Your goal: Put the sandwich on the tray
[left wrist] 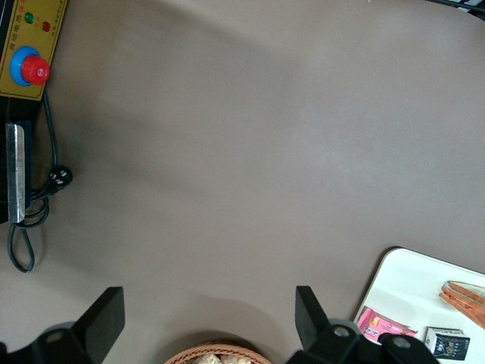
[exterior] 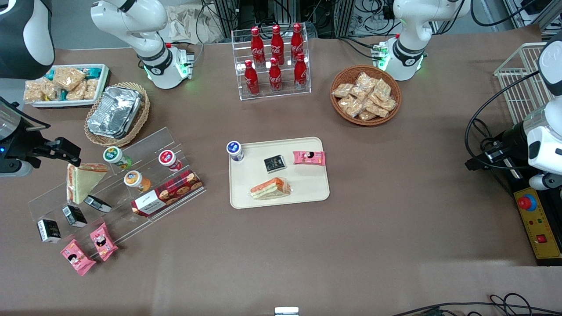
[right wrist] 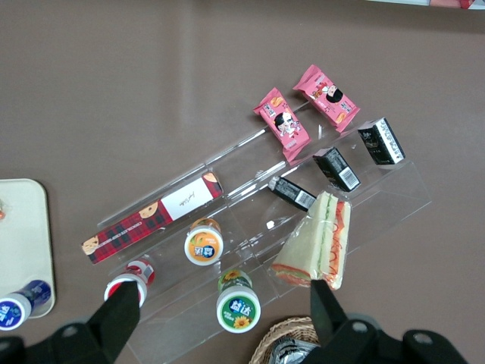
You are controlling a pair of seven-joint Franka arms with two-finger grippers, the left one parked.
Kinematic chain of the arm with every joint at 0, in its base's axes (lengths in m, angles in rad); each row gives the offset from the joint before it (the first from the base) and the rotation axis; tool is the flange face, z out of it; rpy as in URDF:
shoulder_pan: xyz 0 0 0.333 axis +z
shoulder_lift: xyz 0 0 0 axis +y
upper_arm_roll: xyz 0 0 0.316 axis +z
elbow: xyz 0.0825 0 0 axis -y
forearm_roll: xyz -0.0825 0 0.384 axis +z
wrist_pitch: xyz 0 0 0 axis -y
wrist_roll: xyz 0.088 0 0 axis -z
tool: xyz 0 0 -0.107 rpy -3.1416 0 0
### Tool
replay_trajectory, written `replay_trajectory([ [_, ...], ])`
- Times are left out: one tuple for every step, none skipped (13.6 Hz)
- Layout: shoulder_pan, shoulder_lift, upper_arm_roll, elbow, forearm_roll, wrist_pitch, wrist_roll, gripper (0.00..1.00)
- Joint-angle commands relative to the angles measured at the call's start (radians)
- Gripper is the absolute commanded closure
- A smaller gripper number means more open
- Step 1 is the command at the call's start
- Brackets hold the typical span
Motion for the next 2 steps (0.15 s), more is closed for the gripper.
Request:
replay_trajectory([
  [-0.019,-0.002,0.004,0.007,0.004,0.0,-0.018,0.0],
  [-0.031,-0.002,0.004,0.005,0.009,-0.005,-0.021,0.0],
])
